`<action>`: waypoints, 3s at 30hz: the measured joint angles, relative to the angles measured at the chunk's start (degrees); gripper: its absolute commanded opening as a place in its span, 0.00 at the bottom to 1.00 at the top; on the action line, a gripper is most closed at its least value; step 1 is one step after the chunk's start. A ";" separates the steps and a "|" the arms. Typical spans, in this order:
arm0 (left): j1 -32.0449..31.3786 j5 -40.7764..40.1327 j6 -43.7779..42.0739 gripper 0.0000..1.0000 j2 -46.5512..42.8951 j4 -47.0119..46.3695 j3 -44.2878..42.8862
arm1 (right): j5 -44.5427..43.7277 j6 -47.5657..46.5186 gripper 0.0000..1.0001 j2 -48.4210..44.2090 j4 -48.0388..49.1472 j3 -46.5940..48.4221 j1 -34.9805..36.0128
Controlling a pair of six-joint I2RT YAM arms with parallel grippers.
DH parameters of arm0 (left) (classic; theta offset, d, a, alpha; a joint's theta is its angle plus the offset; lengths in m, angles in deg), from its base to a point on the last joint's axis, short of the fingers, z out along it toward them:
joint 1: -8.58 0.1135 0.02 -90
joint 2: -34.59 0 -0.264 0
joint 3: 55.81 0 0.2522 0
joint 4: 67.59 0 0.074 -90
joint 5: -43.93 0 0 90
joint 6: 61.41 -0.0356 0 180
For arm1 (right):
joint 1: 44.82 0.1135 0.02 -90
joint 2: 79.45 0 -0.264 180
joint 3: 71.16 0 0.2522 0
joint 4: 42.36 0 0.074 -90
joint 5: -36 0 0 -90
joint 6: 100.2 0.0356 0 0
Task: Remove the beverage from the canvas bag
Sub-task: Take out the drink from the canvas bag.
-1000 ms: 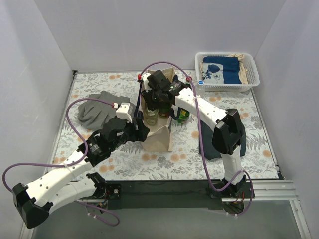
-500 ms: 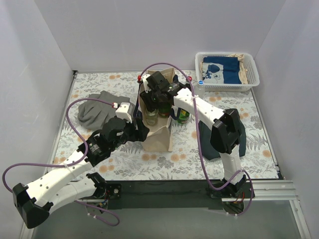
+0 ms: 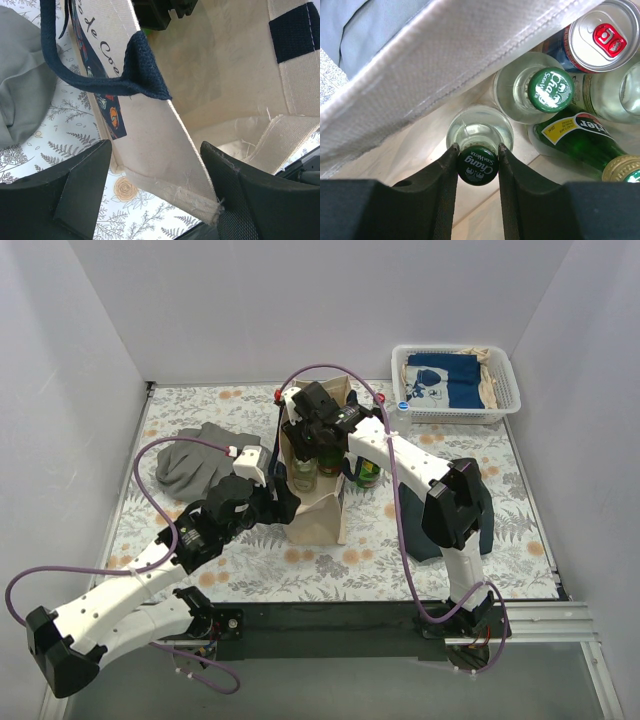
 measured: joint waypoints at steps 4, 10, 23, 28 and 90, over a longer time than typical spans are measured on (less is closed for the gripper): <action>0.00 0.00 -0.02 0.70 0.39 -0.24 0.00 | -0.04 0.00 0.01 -0.02 0.02 0.00 0.00; 0.00 0.00 -0.07 0.70 0.44 -0.31 -0.02 | -0.09 0.02 0.01 -0.24 -0.17 0.00 0.00; 0.00 0.04 -0.11 0.70 0.81 -0.33 0.00 | -1.62 0.22 0.01 -1.38 -3.28 0.00 0.00; 0.00 0.02 -0.13 0.70 0.83 -0.33 0.00 | -2.16 0.22 0.01 -3.32 -4.31 -0.55 0.00; 0.00 0.22 -0.13 0.70 1.95 -0.55 0.00 | -0.11 0.48 0.01 -24.02 -8.09 -0.92 0.15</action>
